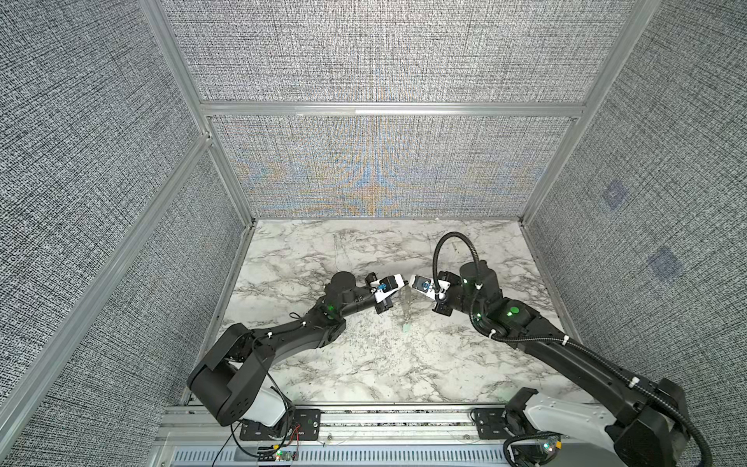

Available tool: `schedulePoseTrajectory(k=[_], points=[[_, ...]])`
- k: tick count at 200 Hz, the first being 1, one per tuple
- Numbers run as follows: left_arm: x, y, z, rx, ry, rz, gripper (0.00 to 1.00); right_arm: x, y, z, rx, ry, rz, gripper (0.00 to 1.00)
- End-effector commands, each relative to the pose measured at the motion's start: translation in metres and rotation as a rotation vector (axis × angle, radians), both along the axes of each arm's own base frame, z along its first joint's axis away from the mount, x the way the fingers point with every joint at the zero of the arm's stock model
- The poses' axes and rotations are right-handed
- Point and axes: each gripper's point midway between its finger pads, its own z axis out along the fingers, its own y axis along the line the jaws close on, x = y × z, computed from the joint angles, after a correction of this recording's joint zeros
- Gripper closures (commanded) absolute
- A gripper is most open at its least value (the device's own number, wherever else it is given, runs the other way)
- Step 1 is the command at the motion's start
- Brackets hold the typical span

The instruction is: Remove the keys from the keyring

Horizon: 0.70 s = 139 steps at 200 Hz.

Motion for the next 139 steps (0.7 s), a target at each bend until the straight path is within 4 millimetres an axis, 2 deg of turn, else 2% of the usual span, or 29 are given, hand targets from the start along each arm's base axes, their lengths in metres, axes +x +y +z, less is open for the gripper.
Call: schedulePoseTrajectory(k=[1, 37, 70, 99, 139], points=[[0.007, 0.002, -0.014, 0.033, 0.09, 0.029, 1.0, 0.003, -0.002, 0.011, -0.039, -0.07, -0.004, 1.0], [0.006, -0.001, -0.016, 0.028, 0.147, 0.017, 1.0, 0.004, 0.0, 0.021, -0.046, -0.129, -0.002, 1.0], [-0.003, -0.006, -0.017, 0.028, 0.194, -0.043, 1.0, 0.003, 0.002, 0.027, -0.046, -0.17, 0.017, 1.0], [-0.006, -0.01, -0.019, 0.046, 0.251, -0.078, 1.0, -0.006, 0.01, 0.034, -0.018, -0.19, 0.088, 1.0], [-0.012, -0.014, -0.021, 0.076, 0.305, -0.126, 1.0, -0.012, 0.016, 0.031, -0.049, -0.206, 0.142, 1.0]])
